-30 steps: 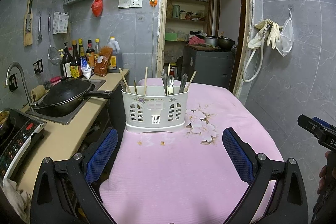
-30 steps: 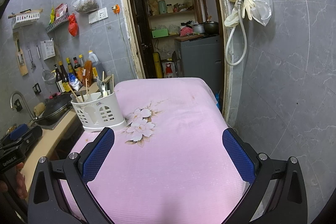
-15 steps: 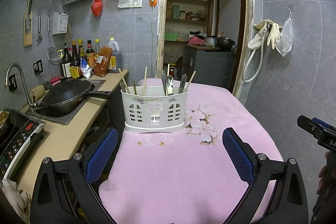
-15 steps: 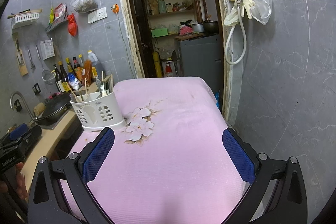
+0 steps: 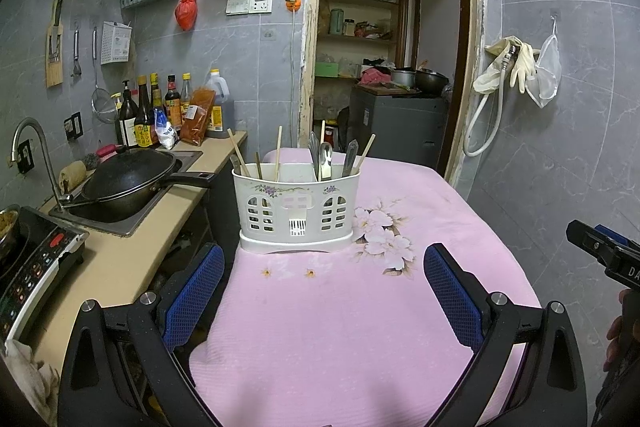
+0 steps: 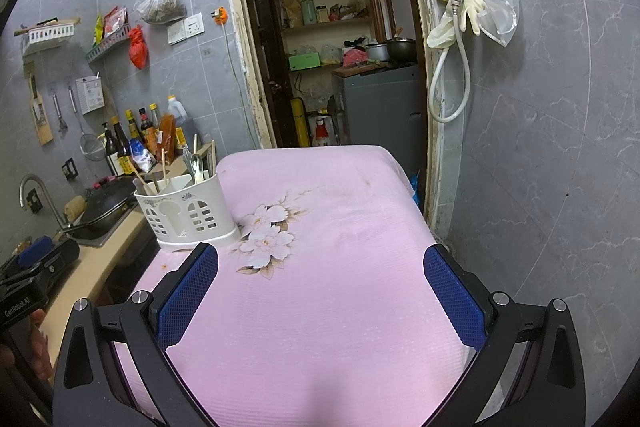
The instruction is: Organize utensils
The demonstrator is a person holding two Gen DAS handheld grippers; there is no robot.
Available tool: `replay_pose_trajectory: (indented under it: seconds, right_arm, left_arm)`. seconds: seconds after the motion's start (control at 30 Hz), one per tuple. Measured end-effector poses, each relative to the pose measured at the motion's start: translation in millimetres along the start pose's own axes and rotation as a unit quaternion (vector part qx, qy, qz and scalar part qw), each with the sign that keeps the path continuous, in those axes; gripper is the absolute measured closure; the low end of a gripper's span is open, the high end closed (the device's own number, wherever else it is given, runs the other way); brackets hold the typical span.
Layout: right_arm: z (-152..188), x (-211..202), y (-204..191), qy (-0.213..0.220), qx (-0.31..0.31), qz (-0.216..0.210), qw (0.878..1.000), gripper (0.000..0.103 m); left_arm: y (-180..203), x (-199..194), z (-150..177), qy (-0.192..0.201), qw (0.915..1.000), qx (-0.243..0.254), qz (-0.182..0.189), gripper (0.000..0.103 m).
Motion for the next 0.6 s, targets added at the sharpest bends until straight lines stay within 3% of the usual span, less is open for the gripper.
replay_pose_trajectory:
  seconds: [0.6]
  right_arm:
    - [-0.2, 0.4, 1.0, 0.000, 0.000, 0.000, 1.000, 0.000]
  left_arm:
    - [0.3, 0.4, 0.9, 0.000, 1.0000, 0.002, -0.003, 0.005]
Point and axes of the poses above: each gripper's, at about its wrist camera, not at the fingertips, and x roughly the way its jaws point, y to its right, z to its underside, the point moved 5 cm from there along x, roughly the way its jaws point, and after that the axes turned 14 degrees about -z, right-handed, at the moved point
